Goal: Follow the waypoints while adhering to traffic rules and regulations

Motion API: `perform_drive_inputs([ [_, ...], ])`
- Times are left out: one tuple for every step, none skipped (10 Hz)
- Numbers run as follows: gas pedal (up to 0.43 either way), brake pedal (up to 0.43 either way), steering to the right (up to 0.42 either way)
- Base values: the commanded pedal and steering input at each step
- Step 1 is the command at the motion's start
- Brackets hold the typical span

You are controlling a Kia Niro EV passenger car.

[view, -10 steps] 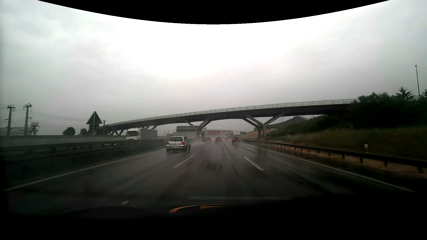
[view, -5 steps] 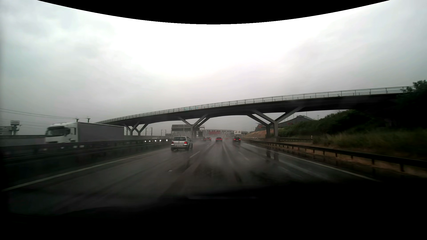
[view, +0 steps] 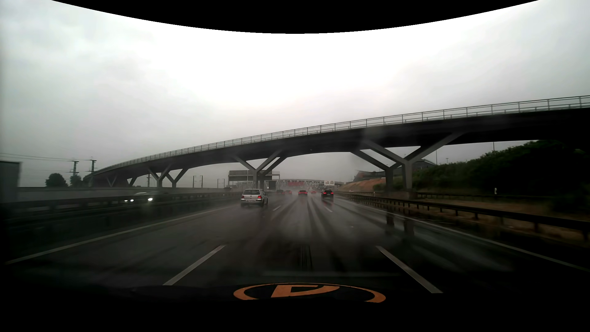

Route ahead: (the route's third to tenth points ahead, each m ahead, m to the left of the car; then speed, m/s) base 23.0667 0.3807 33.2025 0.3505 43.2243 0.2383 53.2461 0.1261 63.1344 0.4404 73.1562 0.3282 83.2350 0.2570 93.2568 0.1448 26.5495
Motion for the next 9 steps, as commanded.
perform_drive_inputs([
  [0.228,0.000,-0.001],
  [0.228,0.000,-0.001],
  [0.220,0.000,-0.001],
  [0.220,0.000,-0.001],
  [0.220,0.000,0.000],
  [0.220,0.000,0.000],
  [0.197,0.000,0.000],
  [0.169,0.000,0.000],
  [0.150,0.000,0.001],
])
